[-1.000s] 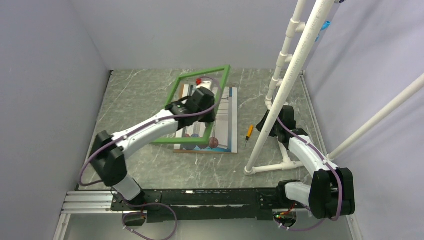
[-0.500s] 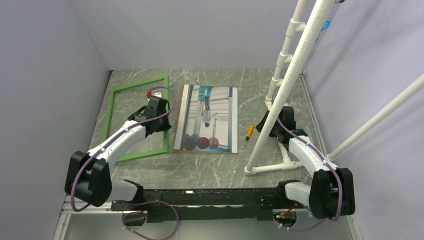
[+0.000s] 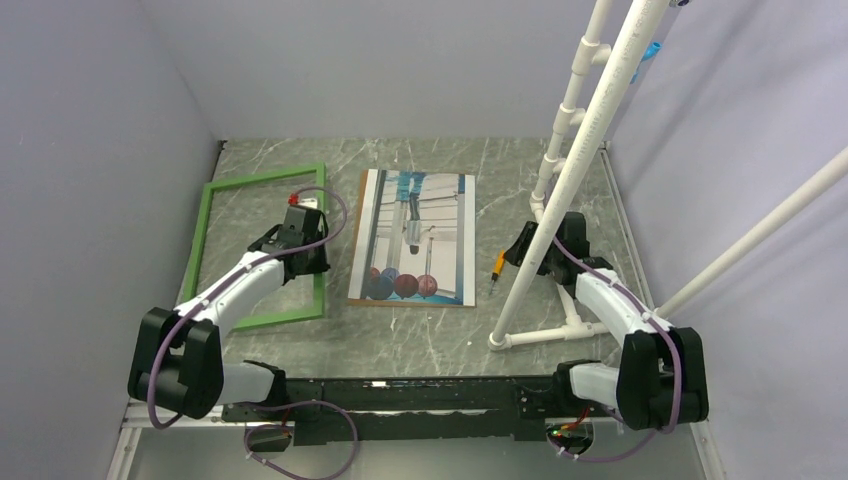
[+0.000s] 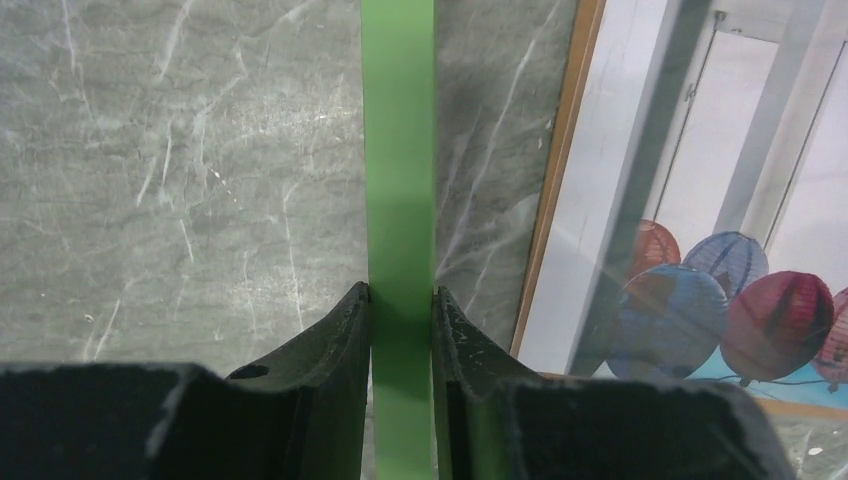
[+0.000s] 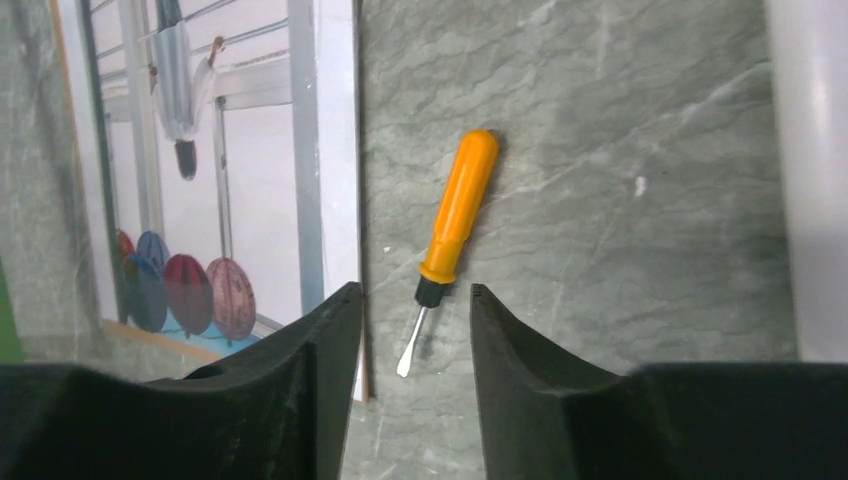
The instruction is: Take the photo out of the frame
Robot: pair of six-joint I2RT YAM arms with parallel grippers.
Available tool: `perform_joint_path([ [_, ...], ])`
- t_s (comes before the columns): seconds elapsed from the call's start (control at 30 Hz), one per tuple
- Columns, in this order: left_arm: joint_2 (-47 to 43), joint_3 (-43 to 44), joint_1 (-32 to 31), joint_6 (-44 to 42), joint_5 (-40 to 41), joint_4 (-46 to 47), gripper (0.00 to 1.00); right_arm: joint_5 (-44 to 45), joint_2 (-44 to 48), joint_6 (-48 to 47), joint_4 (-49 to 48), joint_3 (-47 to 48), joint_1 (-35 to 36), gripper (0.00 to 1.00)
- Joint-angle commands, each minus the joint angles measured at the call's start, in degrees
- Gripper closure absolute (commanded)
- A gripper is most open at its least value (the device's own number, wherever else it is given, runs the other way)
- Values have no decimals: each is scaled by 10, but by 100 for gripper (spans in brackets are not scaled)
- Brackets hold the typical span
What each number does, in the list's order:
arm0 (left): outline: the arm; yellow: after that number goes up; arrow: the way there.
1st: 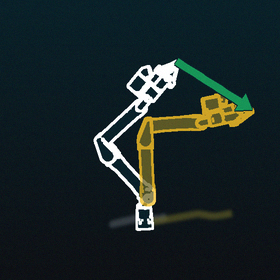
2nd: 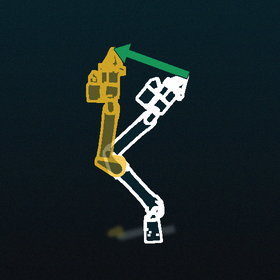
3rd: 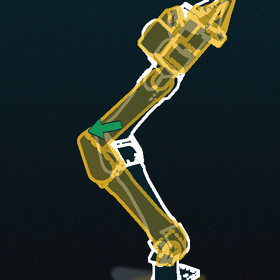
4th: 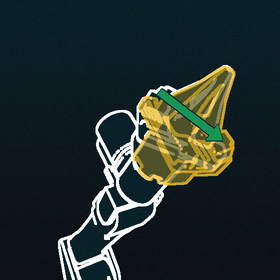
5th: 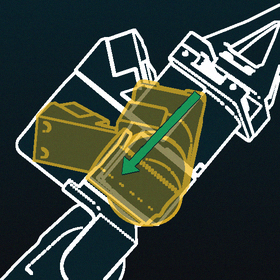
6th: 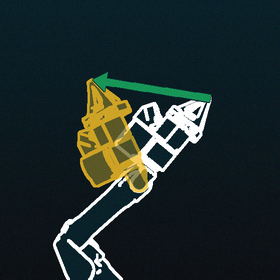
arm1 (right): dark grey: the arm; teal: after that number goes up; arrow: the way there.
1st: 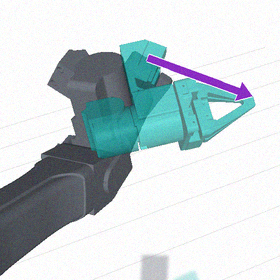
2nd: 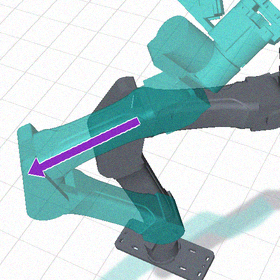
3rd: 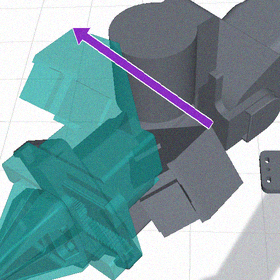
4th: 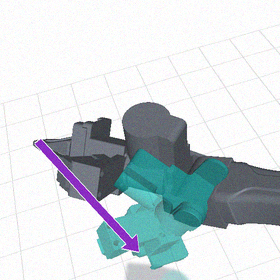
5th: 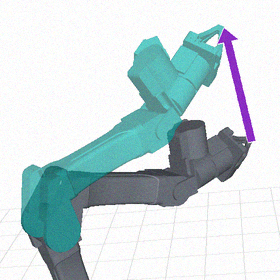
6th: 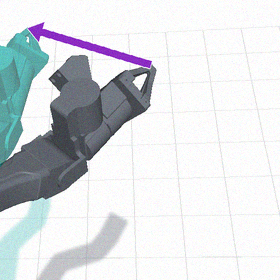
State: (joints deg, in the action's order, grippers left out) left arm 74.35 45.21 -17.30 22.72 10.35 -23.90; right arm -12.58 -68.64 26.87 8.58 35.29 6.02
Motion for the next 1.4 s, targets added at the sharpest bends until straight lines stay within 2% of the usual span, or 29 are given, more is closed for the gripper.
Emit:
perform_joint_path([
  [0.0,-1,18,2,-11,-33,-5,81,-91,-22,-16,-40,12,-2,48],
  [0.07,-4,22,2,-2,-39,-18,63,-150,-48,-7,-51,21,-2,42],
  [0.13,-22,17,2,5,-46,-12,54,-204,-80,5,-61,31,-2,42],
  [0.3,-71,24,-1,19,-95,6,43,-257,-133,13,-59,48,5,42],
  [0.4,-77,27,-16,26,-165,42,39,-260,-141,13,-44,47,15,42],
  [0.53,-32,31,-75,55,-271,126,38,-255,-144,7,-26,34,19,42],
  [0.63,27,46,-133,73,-280,184,38,-264,-154,4,-26,26,20,42],
  [0.8,130,79,-194,93,-283,242,38,-275,-158,10,-30,4,23,42],
  [0.97,202,94,-217,117,-291,286,39,-269,-152,7,-15,-11,30,42],
  [1.17,215,57,-219,144,-258,323,40,-294,-170,17,-30,-32,43,43],
  [1.37,242,29,-223,178,-262,364,41,-312,-176,12,-29,-46,44,43],
])
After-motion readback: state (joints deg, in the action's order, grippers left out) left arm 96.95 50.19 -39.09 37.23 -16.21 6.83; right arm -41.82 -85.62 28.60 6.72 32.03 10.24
